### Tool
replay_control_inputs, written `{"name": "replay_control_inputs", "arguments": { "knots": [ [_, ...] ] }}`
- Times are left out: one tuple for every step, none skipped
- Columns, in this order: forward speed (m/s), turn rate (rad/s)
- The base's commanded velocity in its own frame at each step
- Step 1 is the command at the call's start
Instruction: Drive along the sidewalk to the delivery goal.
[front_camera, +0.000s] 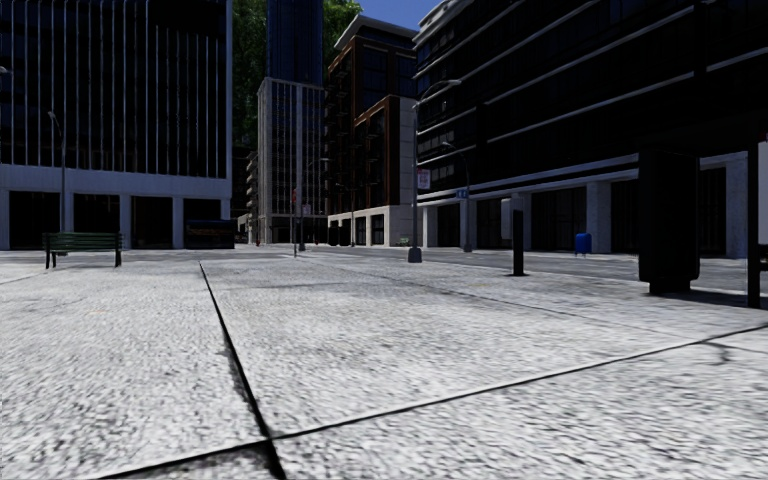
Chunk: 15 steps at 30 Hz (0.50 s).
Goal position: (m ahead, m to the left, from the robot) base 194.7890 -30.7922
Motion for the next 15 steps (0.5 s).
{"name": "replay_control_inputs", "arguments": {
  "knots": [
    [2.0, 0.0],
    [2.0, 0.0],
    [2.0, 0.0],
    [2.0, 0.0],
    [2.0, 0.0],
    [2.0, 0.0],
    [2.0, 0.0],
    [2.0, 0.0],
    [2.0, 0.0],
    [2.0, 0.0],
    [2.0, 0.0],
    [2.0, 0.0],
    [2.0, 0.0],
    [2.0, 0.0],
    [2.0, 0.0]
  ]
}}
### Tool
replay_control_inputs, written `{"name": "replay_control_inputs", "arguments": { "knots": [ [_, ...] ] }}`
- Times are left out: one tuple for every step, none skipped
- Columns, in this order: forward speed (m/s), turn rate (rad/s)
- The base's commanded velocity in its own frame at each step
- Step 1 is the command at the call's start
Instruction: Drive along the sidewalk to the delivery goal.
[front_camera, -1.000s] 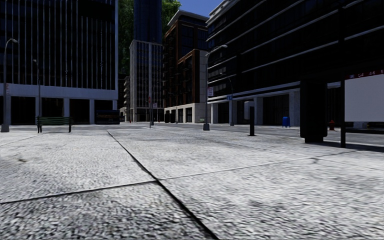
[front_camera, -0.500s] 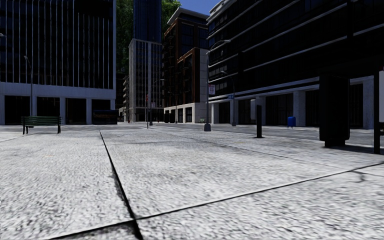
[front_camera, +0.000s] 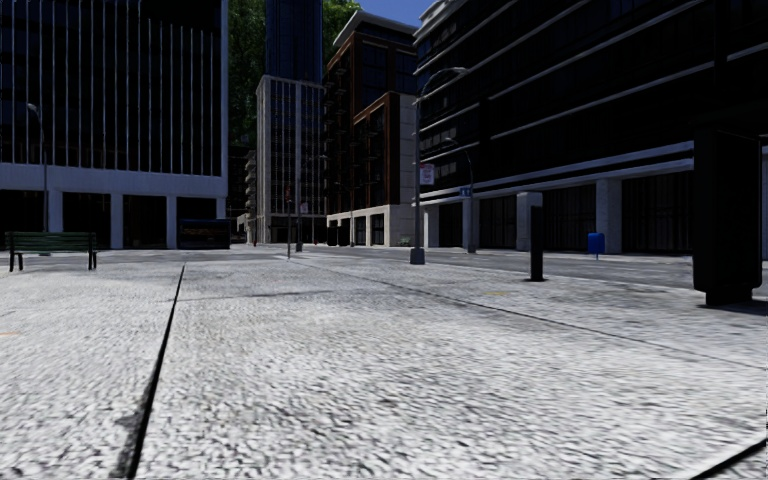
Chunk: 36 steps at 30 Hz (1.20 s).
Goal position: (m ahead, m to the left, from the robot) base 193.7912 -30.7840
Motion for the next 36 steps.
{"name": "replay_control_inputs", "arguments": {
  "knots": [
    [2.0, 0.0],
    [2.0, 0.0],
    [2.0, 0.0],
    [2.0, 0.0],
    [2.0, 0.0],
    [2.0, 0.0],
    [2.0, 0.0],
    [2.0, 0.0],
    [2.0, 0.0],
    [2.0, 0.0],
    [2.0, 0.0],
    [2.0, 0.0],
    [2.0, 0.0],
    [2.0, 0.0],
    [2.0, 0.0],
    [2.0, 0.0],
    [2.0, 0.0],
    [2.0, 0.0],
    [2.0, 0.0],
    [2.0, 0.0],
    [2.0, 0.0],
    [2.0, 0.0],
    [2.0, 0.0],
    [2.0, 0.0],
    [2.0, 0.0],
    [2.0, 0.0],
    [2.0, 0.0],
    [2.0, 0.0],
    [2.0, 0.0],
    [2.0, 0.0],
    [2.0, 0.0],
    [2.0, 0.0],
    [2.0, 0.0],
    [2.0, 0.0],
    [2.0, 0.0],
    [2.0, 0.0]
  ]
}}
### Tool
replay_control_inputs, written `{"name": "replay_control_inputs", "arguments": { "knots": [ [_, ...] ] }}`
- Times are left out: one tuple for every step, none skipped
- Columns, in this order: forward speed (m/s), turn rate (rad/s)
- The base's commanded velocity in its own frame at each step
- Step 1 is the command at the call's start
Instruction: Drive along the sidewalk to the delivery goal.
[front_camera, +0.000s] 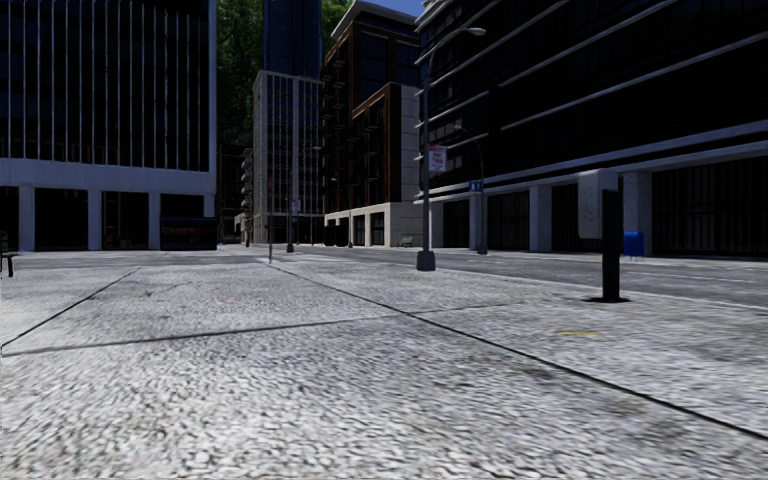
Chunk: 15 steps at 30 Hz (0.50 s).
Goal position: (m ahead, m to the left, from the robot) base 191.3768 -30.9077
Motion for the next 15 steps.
{"name": "replay_control_inputs", "arguments": {
  "knots": [
    [2.0, 0.0],
    [2.0, 0.0],
    [2.0, 0.0],
    [2.0, 0.0],
    [2.0, 0.0],
    [2.0, 0.0],
    [2.0, 0.0],
    [2.0, 0.0],
    [2.0, 0.0],
    [2.0, 0.0],
    [2.0, 0.0],
    [2.0, 0.0],
    [2.0, 0.0],
    [2.0, 0.0],
    [2.0, 0.0]
  ]
}}
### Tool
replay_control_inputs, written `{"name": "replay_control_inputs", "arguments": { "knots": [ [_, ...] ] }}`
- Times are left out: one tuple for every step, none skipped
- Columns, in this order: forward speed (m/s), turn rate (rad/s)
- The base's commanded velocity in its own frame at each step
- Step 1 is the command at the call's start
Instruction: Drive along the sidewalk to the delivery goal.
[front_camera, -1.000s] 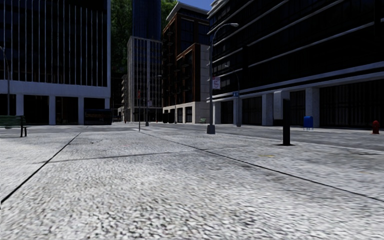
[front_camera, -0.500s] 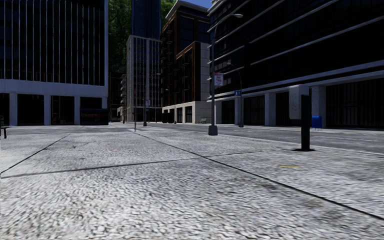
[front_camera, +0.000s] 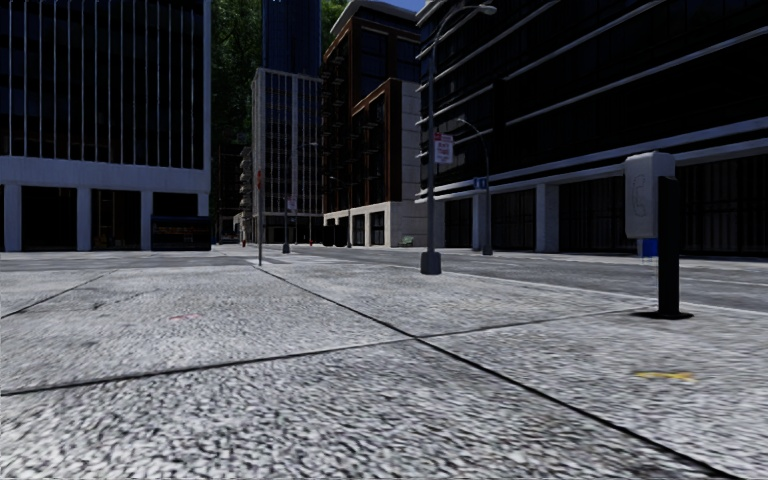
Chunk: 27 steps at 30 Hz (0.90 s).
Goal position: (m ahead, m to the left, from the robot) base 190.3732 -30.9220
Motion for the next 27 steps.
{"name": "replay_control_inputs", "arguments": {
  "knots": [
    [2.0, 0.0],
    [2.0, 0.0],
    [2.0, 0.0],
    [2.0, 0.0],
    [2.0, 0.0],
    [2.0, 0.0],
    [2.0, 0.0],
    [2.0, 0.0],
    [2.0, 0.0],
    [2.0, 0.0],
    [2.0, 0.0],
    [2.0, 0.0],
    [2.0, 0.0],
    [2.0, 0.0],
    [2.0, 0.0],
    [2.0, 0.0],
    [2.0, 0.0],
    [2.0, 0.0],
    [2.0, 0.0],
    [2.0, 0.0],
    [2.0, 0.0],
    [2.0, 0.0],
    [2.0, 0.0],
    [2.0, 0.0],
    [2.0, 0.0],
    [2.0, 0.0],
    [2.0, 0.0]
  ]
}}
